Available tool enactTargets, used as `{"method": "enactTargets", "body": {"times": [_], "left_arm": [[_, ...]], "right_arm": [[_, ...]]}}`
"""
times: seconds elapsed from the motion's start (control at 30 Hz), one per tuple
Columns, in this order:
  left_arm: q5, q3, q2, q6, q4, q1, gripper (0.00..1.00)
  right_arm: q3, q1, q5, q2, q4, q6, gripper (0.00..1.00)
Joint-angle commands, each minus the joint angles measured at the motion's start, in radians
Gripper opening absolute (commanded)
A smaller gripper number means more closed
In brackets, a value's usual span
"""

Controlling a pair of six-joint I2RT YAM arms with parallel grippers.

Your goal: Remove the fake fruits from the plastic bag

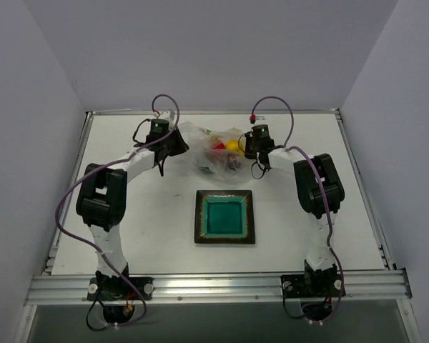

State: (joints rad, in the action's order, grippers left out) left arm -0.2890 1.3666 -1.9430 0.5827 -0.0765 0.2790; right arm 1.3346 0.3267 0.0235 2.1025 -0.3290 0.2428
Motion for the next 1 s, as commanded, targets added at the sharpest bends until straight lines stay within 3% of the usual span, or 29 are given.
{"method": "enactTargets", "body": {"times": [0.0,0.2,0.37,0.4,0.47,0.5,0.6,0.67,0.73,0.8,0.97], "left_arm": [[-0.026,-0.041,0.096,0.058,-0.112,-0.001,0.02],[-0.064,-0.188,0.164,0.175,-0.226,-0.03,0.02],[0.01,-0.28,0.251,0.197,-0.235,-0.047,0.03],[0.01,-0.291,0.283,0.2,-0.244,-0.034,0.09],[0.02,-0.293,0.32,0.181,-0.231,-0.006,0.31],[0.048,-0.284,0.357,0.163,-0.206,0.03,0.53],[0.161,-0.253,0.447,0.066,-0.074,0.125,0.7],[0.23,-0.247,0.495,0.014,0.015,0.172,0.7],[0.342,-0.248,0.565,-0.026,0.062,0.237,0.62],[0.407,-0.242,0.604,-0.058,0.136,0.282,0.6],[0.502,-0.071,0.515,-0.168,0.257,0.348,0.61]], "right_arm": [[-0.021,-0.009,0.004,-0.071,-0.042,0.018,0.0],[-0.008,-0.017,-0.085,-0.041,-0.097,-0.03,0.0],[-0.021,-0.023,-0.037,-0.042,-0.111,-0.019,0.0],[-0.025,-0.021,-0.034,-0.05,-0.113,-0.017,0.0],[-0.015,-0.015,-0.034,-0.059,-0.098,-0.016,0.0],[-0.014,-0.011,-0.034,-0.073,-0.093,-0.02,0.0],[-0.018,0.003,-0.04,-0.096,-0.085,-0.03,0.0],[-0.021,0.012,-0.053,-0.102,-0.076,-0.031,0.0],[-0.025,0.014,-0.057,-0.11,-0.077,-0.031,0.0],[-0.026,0.017,-0.059,-0.111,-0.079,-0.03,0.0],[-0.028,0.025,-0.057,-0.125,-0.082,-0.028,0.0]]}}
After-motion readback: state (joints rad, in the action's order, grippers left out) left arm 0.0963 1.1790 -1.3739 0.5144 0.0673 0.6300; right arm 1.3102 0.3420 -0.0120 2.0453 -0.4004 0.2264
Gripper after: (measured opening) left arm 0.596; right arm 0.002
